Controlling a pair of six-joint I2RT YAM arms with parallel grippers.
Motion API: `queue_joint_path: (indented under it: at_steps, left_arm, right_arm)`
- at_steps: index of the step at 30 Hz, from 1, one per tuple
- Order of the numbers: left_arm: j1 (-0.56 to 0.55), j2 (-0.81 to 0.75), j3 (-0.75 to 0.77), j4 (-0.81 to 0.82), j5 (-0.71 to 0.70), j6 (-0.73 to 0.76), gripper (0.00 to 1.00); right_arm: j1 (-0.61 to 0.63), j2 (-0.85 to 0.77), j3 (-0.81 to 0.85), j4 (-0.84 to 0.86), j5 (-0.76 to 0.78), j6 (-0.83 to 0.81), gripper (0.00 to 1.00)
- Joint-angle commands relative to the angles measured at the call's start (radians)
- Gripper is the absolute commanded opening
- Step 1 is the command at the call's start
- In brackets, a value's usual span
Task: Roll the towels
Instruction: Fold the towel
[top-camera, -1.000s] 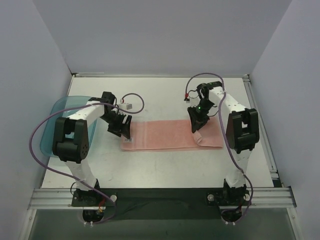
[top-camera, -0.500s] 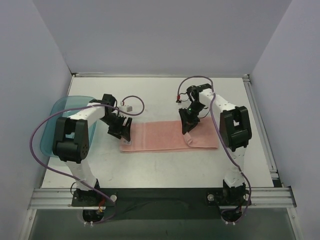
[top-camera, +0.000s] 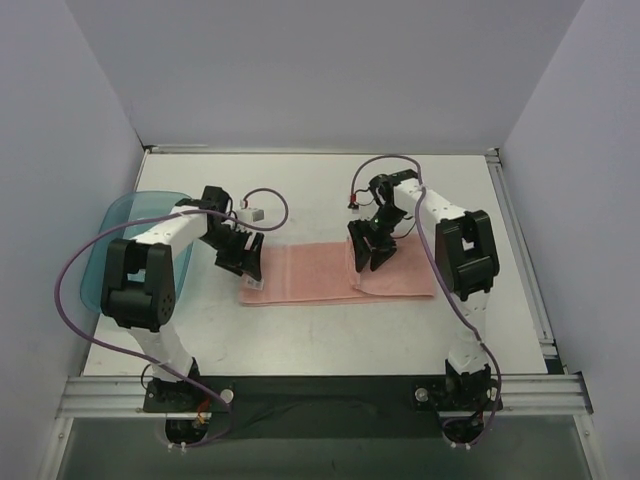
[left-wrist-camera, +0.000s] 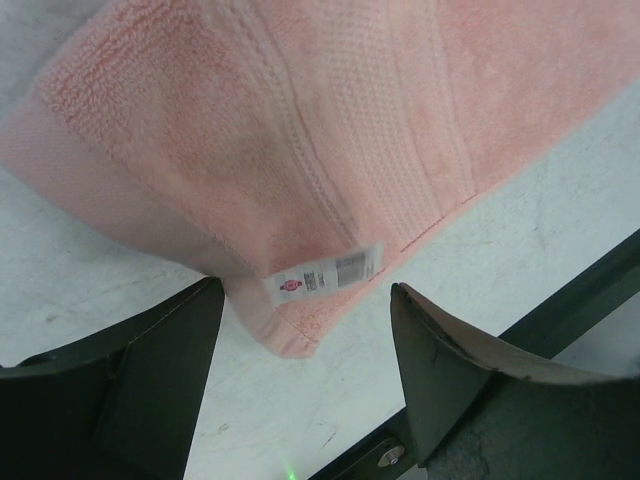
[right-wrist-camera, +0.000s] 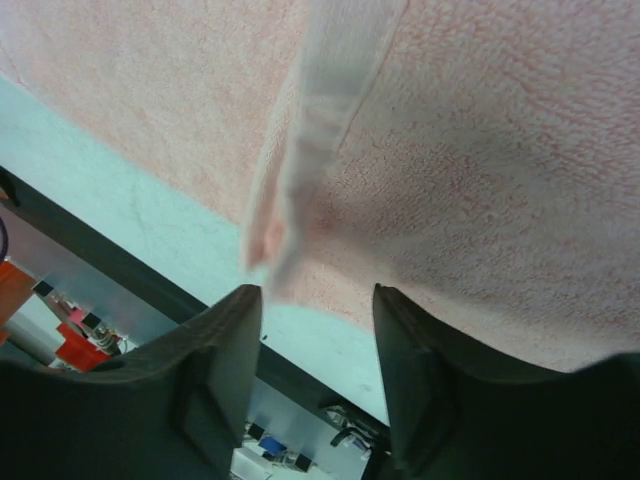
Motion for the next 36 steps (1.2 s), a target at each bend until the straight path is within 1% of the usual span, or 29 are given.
queue_joint_path:
  at_steps: [1, 5, 7, 10, 11, 14, 16, 22, 25, 26, 27, 28, 29, 30, 31, 32, 33, 34, 35, 36]
  left_arm:
    - [0.0, -0.136, 0.034, 0.005, 0.064, 0.018, 0.78]
    - [-0.008, -0.182, 0.055, -0.011, 0.055, 0.032, 0.76]
    - [-0.028, -0.165, 0.06, -0.017, 0.035, 0.04, 0.72]
    - [-0.057, -0.115, 0.051, -0.018, 0.005, 0.029, 0.66]
    - [-0.065, -0.104, 0.048, -0.017, 0.001, 0.023, 0.63]
    - [-0.1, -0.056, 0.038, -0.003, -0.022, 0.018, 0.59]
    - [-0.115, -0.024, 0.035, 0.014, -0.054, 0.017, 0.56]
    - [-0.125, 0.102, 0.09, 0.024, -0.126, 0.023, 0.45]
    - [-0.12, 0.184, 0.188, 0.028, -0.157, 0.052, 0.41]
    - [-0.118, 0.21, 0.222, 0.028, -0.174, 0.055, 0.4]
    - [-0.117, 0.273, 0.315, 0.028, -0.179, 0.06, 0.4]
    - [-0.117, 0.31, 0.366, 0.023, -0.179, 0.072, 0.4]
    - [-0.117, 0.35, 0.438, 0.012, -0.188, 0.077, 0.4]
    - [-0.117, 0.432, 0.506, -0.015, -0.194, 0.077, 0.4]
    - [-0.117, 0.474, 0.663, -0.034, -0.197, 0.071, 0.4]
    - [-0.117, 0.512, 0.74, -0.055, -0.199, 0.071, 0.45]
    - [-0.117, 0.568, 0.885, -0.089, -0.196, 0.068, 0.49]
    - [-0.115, 0.585, 0.937, -0.101, -0.188, 0.064, 0.54]
    - [-0.115, 0.593, 0.98, -0.107, -0.177, 0.068, 0.62]
    - [-0.114, 0.585, 1.014, -0.107, -0.156, 0.069, 0.64]
  right_arm:
    - [-0.037, -0.09, 0.038, -0.078, -0.053, -0.055, 0.5]
    - [-0.143, -0.154, 0.084, -0.126, -0.041, -0.109, 0.5]
    - [-0.204, -0.15, 0.109, -0.127, -0.006, -0.138, 0.45]
    - [-0.261, -0.101, 0.141, -0.126, 0.05, -0.162, 0.37]
    - [-0.27, -0.07, 0.146, -0.123, 0.063, -0.168, 0.34]
    - [-0.282, -0.006, 0.152, -0.109, 0.085, -0.175, 0.28]
    - [-0.284, 0.017, 0.134, -0.091, 0.103, -0.175, 0.25]
    - [-0.284, 0.024, -0.041, -0.026, 0.143, -0.191, 0.22]
    - [-0.286, -0.028, -0.15, -0.017, 0.137, -0.205, 0.2]
    - [-0.284, -0.068, -0.184, -0.018, 0.131, -0.208, 0.2]
    - [-0.284, -0.091, -0.243, -0.017, 0.12, -0.211, 0.2]
    - [-0.279, -0.114, -0.28, -0.02, 0.104, -0.213, 0.2]
    - [-0.27, -0.161, -0.313, -0.023, 0.058, -0.214, 0.2]
    - [-0.257, -0.188, -0.345, -0.032, 0.015, -0.225, 0.22]
    - [-0.212, -0.234, -0.406, -0.066, -0.028, -0.26, 0.24]
    - [-0.185, -0.255, -0.426, -0.086, -0.104, -0.282, 0.25]
    - [-0.159, -0.278, -0.445, -0.104, -0.14, -0.296, 0.28]
    - [-0.117, -0.318, -0.454, -0.135, -0.171, -0.32, 0.29]
    - [-0.112, -0.334, -0.446, -0.147, -0.203, -0.326, 0.31]
    - [-0.114, -0.346, -0.434, -0.158, -0.255, -0.328, 0.34]
